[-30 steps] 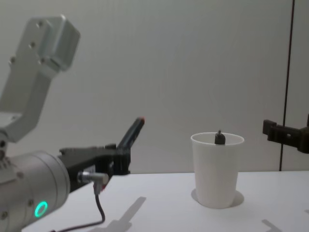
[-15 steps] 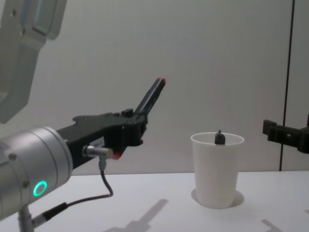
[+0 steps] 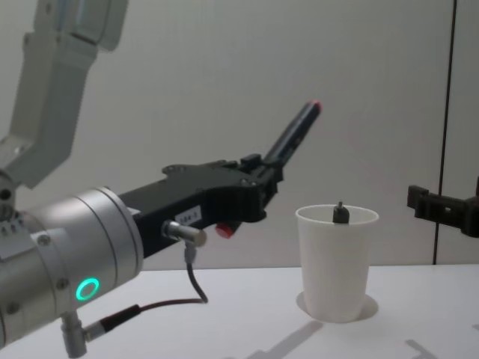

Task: Place the pen into the pen holder.

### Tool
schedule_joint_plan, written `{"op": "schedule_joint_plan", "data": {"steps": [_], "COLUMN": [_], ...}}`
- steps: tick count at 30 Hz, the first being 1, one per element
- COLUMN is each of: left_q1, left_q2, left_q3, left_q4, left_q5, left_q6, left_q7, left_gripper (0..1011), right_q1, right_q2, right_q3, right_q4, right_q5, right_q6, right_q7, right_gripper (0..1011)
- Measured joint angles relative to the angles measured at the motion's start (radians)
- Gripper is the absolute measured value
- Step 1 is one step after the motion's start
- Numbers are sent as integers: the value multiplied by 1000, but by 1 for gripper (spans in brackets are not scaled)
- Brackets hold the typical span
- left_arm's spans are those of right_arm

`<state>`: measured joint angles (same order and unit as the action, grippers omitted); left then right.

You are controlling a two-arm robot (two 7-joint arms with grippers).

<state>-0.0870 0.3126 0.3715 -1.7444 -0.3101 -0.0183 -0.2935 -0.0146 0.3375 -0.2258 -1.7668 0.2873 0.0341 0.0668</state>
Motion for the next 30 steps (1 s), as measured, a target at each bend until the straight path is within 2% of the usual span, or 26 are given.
{"op": "schedule_joint_plan", "data": {"steps": [12,30], "left_q1": [-20,-32], "left_q2": [-9,-15], "left_q3": [14,25], "left_q4": [40,67], "left_q5": [42,57], "left_q6": [-24,-72], "left_q7": [-92,-157], "left_gripper": [173,173], "right_q1": [0,0], "right_q2": [0,0], "right_q3": [0,0], "right_q4": [0,0], "right_q5": [0,0], "right_q6": [0,0], "right_q7": [0,0], "right_gripper": [1001,1001]}}
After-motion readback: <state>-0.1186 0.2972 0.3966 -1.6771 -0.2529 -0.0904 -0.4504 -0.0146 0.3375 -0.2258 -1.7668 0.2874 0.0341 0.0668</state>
